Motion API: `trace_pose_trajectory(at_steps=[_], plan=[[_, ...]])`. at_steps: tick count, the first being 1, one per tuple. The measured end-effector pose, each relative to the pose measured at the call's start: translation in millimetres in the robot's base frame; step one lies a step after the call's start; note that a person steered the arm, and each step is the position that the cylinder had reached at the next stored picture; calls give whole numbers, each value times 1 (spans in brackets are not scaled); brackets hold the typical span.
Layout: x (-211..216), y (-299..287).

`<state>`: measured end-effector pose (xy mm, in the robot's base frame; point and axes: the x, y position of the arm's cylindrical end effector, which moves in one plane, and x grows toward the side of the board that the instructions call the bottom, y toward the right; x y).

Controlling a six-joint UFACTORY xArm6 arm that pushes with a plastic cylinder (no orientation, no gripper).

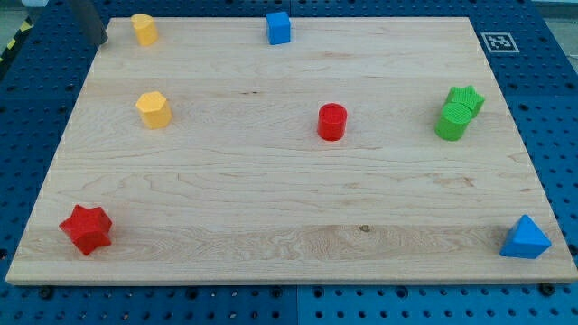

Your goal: Push the yellow heart towards the center

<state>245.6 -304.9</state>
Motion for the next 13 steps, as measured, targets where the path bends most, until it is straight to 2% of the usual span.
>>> trace_pose_trajectory(at_steps=[2, 5, 7, 9, 10, 13], plan=[[-30, 11], [-35, 52], [-23, 67], [-16, 136], [3, 155], [50, 152]])
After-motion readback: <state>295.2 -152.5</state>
